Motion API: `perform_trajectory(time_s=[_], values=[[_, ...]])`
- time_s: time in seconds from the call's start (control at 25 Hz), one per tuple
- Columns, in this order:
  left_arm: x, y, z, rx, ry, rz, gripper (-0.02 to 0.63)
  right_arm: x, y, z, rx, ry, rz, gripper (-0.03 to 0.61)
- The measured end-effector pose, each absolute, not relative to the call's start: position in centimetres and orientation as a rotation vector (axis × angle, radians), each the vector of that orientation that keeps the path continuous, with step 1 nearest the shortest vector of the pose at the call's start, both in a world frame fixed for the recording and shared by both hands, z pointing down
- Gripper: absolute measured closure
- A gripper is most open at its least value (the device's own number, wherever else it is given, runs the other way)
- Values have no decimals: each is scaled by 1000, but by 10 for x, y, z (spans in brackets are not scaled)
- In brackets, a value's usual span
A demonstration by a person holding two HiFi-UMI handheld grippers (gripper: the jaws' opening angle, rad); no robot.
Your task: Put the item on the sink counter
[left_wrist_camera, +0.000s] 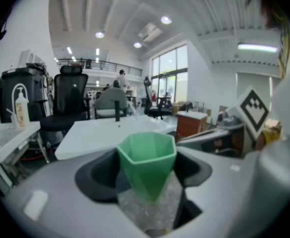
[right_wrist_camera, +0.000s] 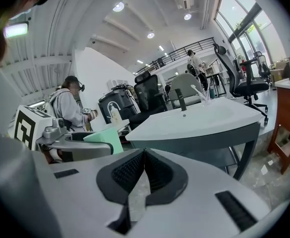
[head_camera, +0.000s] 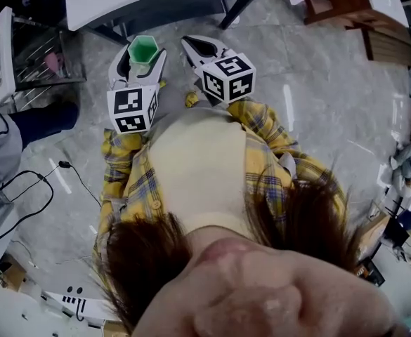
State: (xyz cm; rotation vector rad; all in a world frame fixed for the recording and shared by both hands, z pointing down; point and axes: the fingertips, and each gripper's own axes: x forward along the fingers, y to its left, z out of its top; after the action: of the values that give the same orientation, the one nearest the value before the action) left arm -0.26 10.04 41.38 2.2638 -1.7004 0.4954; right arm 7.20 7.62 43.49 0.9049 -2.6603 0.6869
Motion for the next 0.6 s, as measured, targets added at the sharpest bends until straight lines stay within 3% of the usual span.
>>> perform_trajectory(time_s=[0.6], values=[[-45, -17, 414, 2326, -1624, 487, 284, 26, -36, 427, 987, -2661, 669, 565]])
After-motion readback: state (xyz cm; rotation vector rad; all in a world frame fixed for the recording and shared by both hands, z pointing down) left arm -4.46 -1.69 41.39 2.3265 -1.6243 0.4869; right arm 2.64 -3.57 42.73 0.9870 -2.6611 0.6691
